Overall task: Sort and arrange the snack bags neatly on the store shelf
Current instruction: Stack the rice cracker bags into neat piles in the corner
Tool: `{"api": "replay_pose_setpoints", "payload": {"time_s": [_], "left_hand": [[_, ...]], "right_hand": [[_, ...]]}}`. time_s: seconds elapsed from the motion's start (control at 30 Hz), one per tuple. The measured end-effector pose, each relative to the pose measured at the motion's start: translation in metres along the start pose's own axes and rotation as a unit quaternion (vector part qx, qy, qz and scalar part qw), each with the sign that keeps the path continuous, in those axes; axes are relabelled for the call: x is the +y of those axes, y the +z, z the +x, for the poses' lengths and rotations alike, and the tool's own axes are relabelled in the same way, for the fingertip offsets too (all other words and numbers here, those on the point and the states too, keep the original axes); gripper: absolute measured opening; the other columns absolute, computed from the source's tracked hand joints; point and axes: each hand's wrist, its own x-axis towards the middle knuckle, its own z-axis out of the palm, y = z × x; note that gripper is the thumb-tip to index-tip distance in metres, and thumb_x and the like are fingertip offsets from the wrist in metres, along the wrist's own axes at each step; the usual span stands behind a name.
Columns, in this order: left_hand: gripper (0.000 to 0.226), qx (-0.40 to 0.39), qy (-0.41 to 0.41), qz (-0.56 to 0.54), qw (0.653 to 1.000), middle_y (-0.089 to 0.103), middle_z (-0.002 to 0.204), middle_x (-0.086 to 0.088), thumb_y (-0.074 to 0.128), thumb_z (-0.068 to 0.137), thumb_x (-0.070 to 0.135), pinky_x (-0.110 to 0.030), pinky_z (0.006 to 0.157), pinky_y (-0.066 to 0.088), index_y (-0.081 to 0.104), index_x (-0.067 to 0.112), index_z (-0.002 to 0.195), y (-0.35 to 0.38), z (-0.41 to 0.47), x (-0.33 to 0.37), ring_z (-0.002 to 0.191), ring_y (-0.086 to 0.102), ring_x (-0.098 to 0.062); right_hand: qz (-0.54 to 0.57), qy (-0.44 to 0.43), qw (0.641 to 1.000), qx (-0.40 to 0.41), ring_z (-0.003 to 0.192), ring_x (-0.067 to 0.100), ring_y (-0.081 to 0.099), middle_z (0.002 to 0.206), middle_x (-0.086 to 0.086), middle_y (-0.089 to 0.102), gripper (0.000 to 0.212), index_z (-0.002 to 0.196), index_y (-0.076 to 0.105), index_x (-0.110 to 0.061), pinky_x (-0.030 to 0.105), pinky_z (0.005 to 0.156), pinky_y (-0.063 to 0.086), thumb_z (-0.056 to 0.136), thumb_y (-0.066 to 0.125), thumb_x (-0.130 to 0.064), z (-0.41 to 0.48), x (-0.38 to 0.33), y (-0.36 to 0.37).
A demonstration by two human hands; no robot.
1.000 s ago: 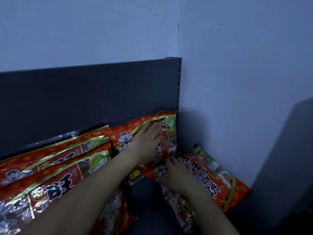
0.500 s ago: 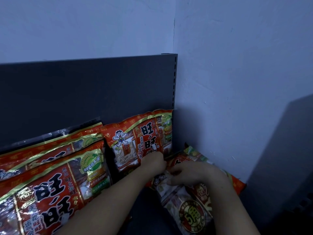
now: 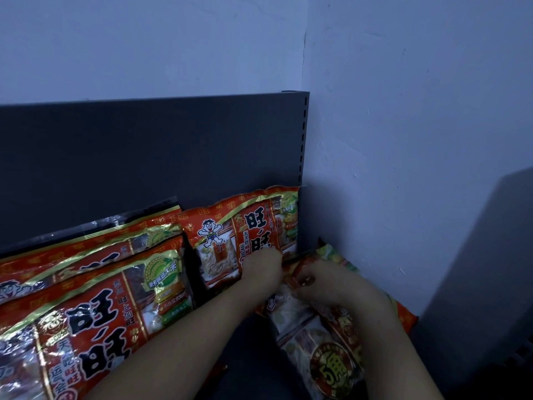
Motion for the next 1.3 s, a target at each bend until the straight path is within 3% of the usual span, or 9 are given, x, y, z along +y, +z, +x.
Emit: {"api": "replay_pose_setpoints", "payload": {"time_s": [0.17, 0.3, 0.47, 0.57, 0.67, 0.77, 0.87, 1.13, 1.3], "left_hand": [[0.014, 0.197, 0.062, 0.057, 0.977, 0.064, 0.091, -0.003, 0.037, 0.099, 0.011, -0.030, 0.057, 0.032, 0.051, 0.012, 0.103, -0.041, -0.025, -0.006, 0.080, 0.063, -0.024], [0.013, 0.303, 0.081, 0.076, 0.946, 0.057, 0.068, 0.001, 0.040, 0.102, 0.018, -0.026, 0.043, 0.018, 0.051, 0.016, 0.097, -0.066, -0.043, -0.018, 0.048, 0.043, -0.017], [0.020, 0.349, 0.151, 0.153, 0.912, 0.044, 0.041, 0.006, 0.080, 0.073, 0.014, -0.013, 0.044, 0.004, 0.060, 0.013, 0.069, -0.091, -0.053, -0.039, 0.027, 0.036, -0.013], [0.012, 0.332, 0.151, 0.211, 0.907, 0.047, 0.055, 0.011, 0.064, 0.090, 0.026, -0.021, 0.040, 0.006, 0.059, 0.016, 0.091, -0.091, -0.056, -0.045, 0.039, 0.043, -0.010], [0.025, 0.264, 0.118, 0.175, 0.941, 0.055, 0.083, 0.009, 0.026, 0.105, 0.028, -0.025, 0.044, 0.021, 0.042, 0.019, 0.121, -0.085, -0.055, -0.051, 0.070, 0.061, -0.016], [0.025, 0.258, 0.087, 0.034, 0.962, 0.067, 0.092, 0.007, 0.032, 0.103, 0.033, -0.029, 0.059, 0.041, 0.051, 0.024, 0.117, -0.091, -0.056, -0.060, 0.080, 0.064, -0.019], [0.022, 0.224, 0.036, 0.045, 0.973, 0.069, 0.103, 0.003, 0.044, 0.099, 0.029, -0.029, 0.072, 0.046, 0.061, 0.026, 0.112, -0.103, -0.056, -0.072, 0.094, 0.064, -0.022], [0.017, 0.220, -0.009, 0.041, 0.975, 0.069, 0.100, 0.004, 0.054, 0.095, 0.030, -0.028, 0.068, 0.045, 0.068, 0.024, 0.103, -0.107, -0.055, -0.088, 0.093, 0.063, -0.018], [0.019, 0.205, -0.004, 0.037, 0.978, 0.069, 0.092, 0.005, 0.054, 0.095, 0.033, -0.025, 0.062, 0.044, 0.070, 0.022, 0.099, -0.105, -0.063, -0.093, 0.084, 0.062, -0.015]], "right_hand": [[0.005, 0.032, 0.957, 0.289, 0.095, 0.019, 0.057, 0.105, -0.002, 0.062, 0.018, 0.104, 0.062, -0.022, 0.027, 0.066, 0.041, 0.090, 0.055, -0.030, -0.001, -0.001, -0.006], [0.064, -0.048, 0.917, 0.391, 0.112, 0.025, 0.046, 0.127, 0.005, 0.048, 0.039, 0.125, 0.048, -0.017, 0.040, 0.092, 0.043, 0.089, 0.060, -0.023, 0.007, 0.003, -0.003], [0.092, -0.103, 0.892, 0.431, 0.125, 0.024, 0.037, 0.149, 0.005, 0.035, 0.050, 0.143, 0.037, -0.018, 0.035, 0.103, 0.032, 0.095, 0.051, -0.017, 0.015, -0.004, -0.014], [0.047, -0.124, 0.893, 0.430, 0.098, 0.026, 0.057, 0.108, 0.005, 0.066, 0.022, 0.111, 0.068, -0.015, 0.032, 0.078, 0.043, 0.092, 0.057, -0.017, 0.028, -0.007, -0.033], [0.035, -0.156, 0.899, 0.409, 0.086, 0.024, 0.062, 0.093, 0.004, 0.071, 0.013, 0.093, 0.074, -0.011, 0.026, 0.069, 0.040, 0.088, 0.063, -0.015, 0.037, -0.010, -0.046], [-0.018, -0.187, 0.868, 0.460, 0.073, 0.028, 0.064, 0.080, 0.004, 0.072, 0.013, 0.084, 0.075, -0.012, 0.029, 0.064, 0.047, 0.083, 0.062, -0.015, 0.046, -0.013, -0.052], [-0.064, -0.190, 0.848, 0.491, 0.064, 0.029, 0.059, 0.074, 0.002, 0.071, 0.016, 0.079, 0.074, -0.014, 0.036, 0.063, 0.043, 0.082, 0.059, -0.019, 0.060, -0.010, -0.055], [0.056, -0.132, 0.907, 0.397, 0.093, 0.025, 0.058, 0.099, 0.009, 0.065, 0.015, 0.097, 0.070, -0.007, 0.035, 0.080, 0.047, 0.091, 0.057, -0.011, 0.077, -0.023, -0.050], [0.130, -0.129, 0.901, 0.394, 0.110, 0.022, 0.053, 0.121, 0.006, 0.055, 0.030, 0.121, 0.058, -0.010, 0.035, 0.095, 0.045, 0.091, 0.058, -0.012, 0.072, -0.024, -0.033]]}}
